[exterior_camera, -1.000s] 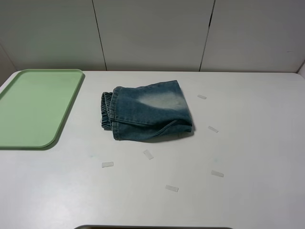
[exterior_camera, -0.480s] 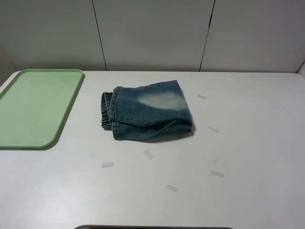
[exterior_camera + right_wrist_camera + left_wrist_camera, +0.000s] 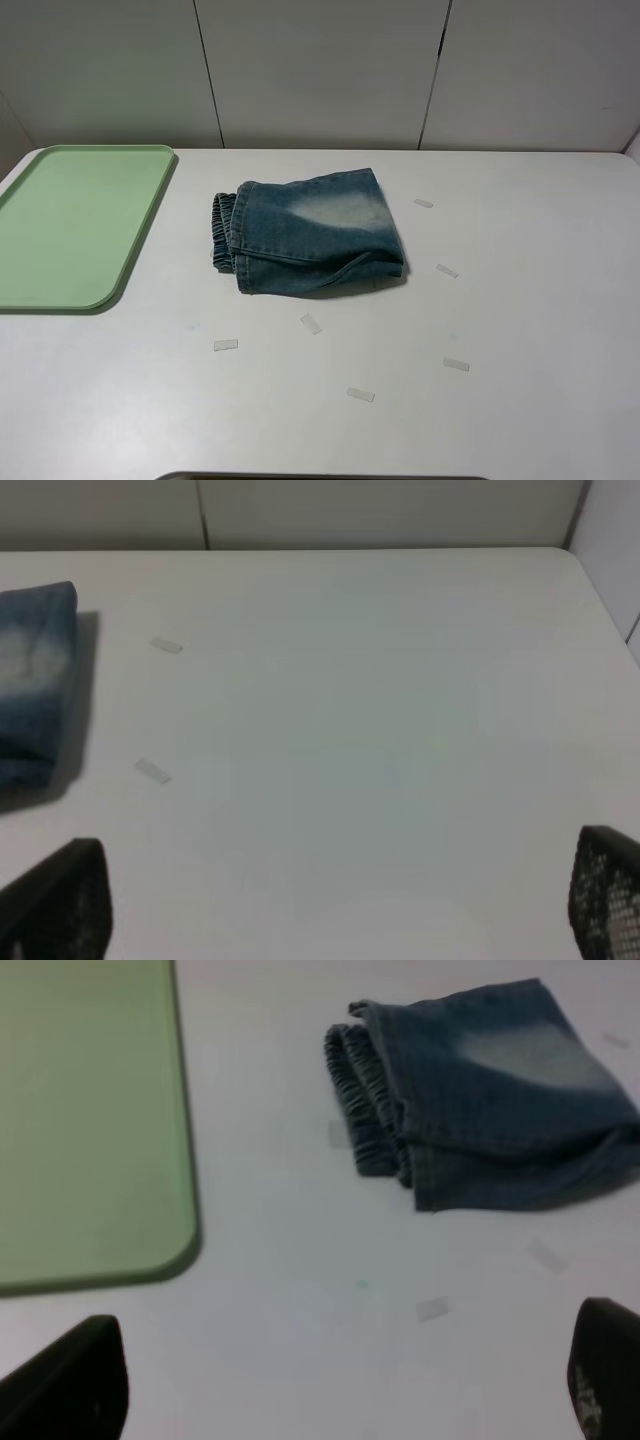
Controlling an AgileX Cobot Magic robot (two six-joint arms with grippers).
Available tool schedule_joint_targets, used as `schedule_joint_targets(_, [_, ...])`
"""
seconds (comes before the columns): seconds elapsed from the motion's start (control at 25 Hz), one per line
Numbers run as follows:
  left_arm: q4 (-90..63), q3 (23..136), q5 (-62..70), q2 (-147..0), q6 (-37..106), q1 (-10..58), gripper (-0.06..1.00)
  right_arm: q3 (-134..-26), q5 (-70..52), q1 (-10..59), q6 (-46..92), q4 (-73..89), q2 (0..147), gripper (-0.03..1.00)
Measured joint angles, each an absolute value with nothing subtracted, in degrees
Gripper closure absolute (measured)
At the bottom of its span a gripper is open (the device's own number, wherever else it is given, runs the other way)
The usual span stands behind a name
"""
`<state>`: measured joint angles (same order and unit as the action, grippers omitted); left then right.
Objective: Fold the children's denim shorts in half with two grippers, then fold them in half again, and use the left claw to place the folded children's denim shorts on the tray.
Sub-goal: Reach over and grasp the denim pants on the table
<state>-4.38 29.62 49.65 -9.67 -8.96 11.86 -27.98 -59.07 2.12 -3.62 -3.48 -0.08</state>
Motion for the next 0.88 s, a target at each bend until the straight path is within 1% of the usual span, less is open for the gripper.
schedule_joint_targets(0.2, [-11.0,29.6,36.8,-23.3,-8.4,11.9,0.07,-28.0,-59.1,2.1,-3.6,-3.5,-0.1,0.27])
schedule_joint_targets(0.32, [-18.0,29.6,29.5,-32.5,-3.8,11.9,0.07,-28.0,-59.1,2.1,-3.6,-3.5,-0.1,0.27])
schedule_joint_targets(0.48, [-29.6,29.6,23.3,-46.7,7.5,11.9,0.07,-28.0,-59.1,2.1,-3.6,-3.5,-0.1,0.27])
schedule_joint_targets(0.6, [-42.2,29.6,19.4,-56.0,18.4,11.9,0.07,-28.0,-59.1,2.1,-3.6,-3.5,-0.1,0.27])
schedule_joint_targets(0.72, [-56.6,30.5,17.4,-64.0,31.2,11.9,0.07,-28.0,-59.1,2.1,-3.6,-3.5,-0.1,0.27])
schedule_joint_targets(0.88, [-71.2,32.4,17.2,-73.3,46.9,11.9,0.07,-28.0,-59.1,2.1,-3.6,-3.5,-0.1,0.27])
